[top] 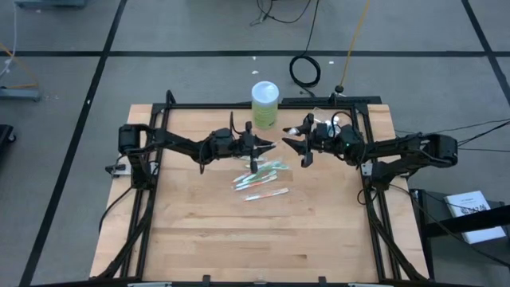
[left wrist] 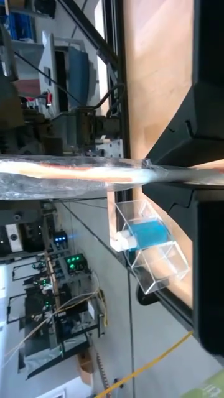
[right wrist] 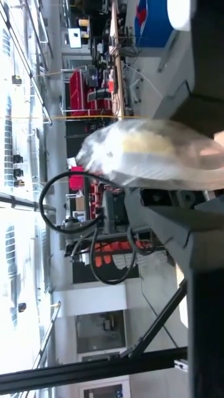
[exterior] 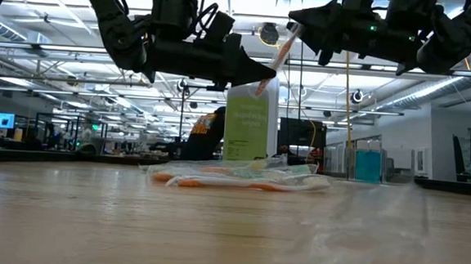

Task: Pick & Place toothbrushing station
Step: Put the orange toothbrush into the transparent organizer

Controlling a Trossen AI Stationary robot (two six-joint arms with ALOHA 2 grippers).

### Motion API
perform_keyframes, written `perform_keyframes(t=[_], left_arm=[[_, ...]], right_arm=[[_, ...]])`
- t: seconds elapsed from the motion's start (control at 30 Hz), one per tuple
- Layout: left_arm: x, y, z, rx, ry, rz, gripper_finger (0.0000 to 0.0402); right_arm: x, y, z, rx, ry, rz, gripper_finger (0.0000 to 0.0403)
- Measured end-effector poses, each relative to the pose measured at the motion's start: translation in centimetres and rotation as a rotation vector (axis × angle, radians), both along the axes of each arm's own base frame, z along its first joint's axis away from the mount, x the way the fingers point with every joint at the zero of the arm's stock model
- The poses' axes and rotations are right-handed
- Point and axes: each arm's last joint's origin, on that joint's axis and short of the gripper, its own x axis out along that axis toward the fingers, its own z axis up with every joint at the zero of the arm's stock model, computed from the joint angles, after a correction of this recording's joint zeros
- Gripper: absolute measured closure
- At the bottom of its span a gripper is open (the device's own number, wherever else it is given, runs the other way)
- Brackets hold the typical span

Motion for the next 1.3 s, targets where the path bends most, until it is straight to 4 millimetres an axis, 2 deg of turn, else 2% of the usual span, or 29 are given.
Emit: perform_keyframes(t=[0.37,0.47,0.63,0.87,1.07,1.3], left_arm=[[0.0,0.1,0.0,0.004,0.001,0.044,0.0358],[0.1,-0.2,0.0,0.0,0.001,0.097,0.0336],[0.2,-1.3,0.0,0.004,0.002,0.123,0.0277],[0.3,-1.9,-0.2,0.004,0.02,0.142,0.0211],[0.3,-1.8,-0.8,0.001,0.083,0.144,0.0189],[0.2,-1.3,-1.2,-0.004,0.125,0.158,0.0196]], right_arm=[[0.1,0.0,-0.3,-0.042,0.042,-0.016,0.0391],[-0.2,-0.2,-0.1,-0.049,0.064,-0.054,0.039],[-1.6,-0.5,0.5,-0.056,0.157,-0.184,0.0393],[-5.4,-0.1,1.8,-0.037,0.312,-0.485,0.0391],[-8.9,0.5,2.2,0.053,0.381,-0.647,0.0395],[-11.5,1.0,1.8,0.127,0.448,-0.77,0.0394]])
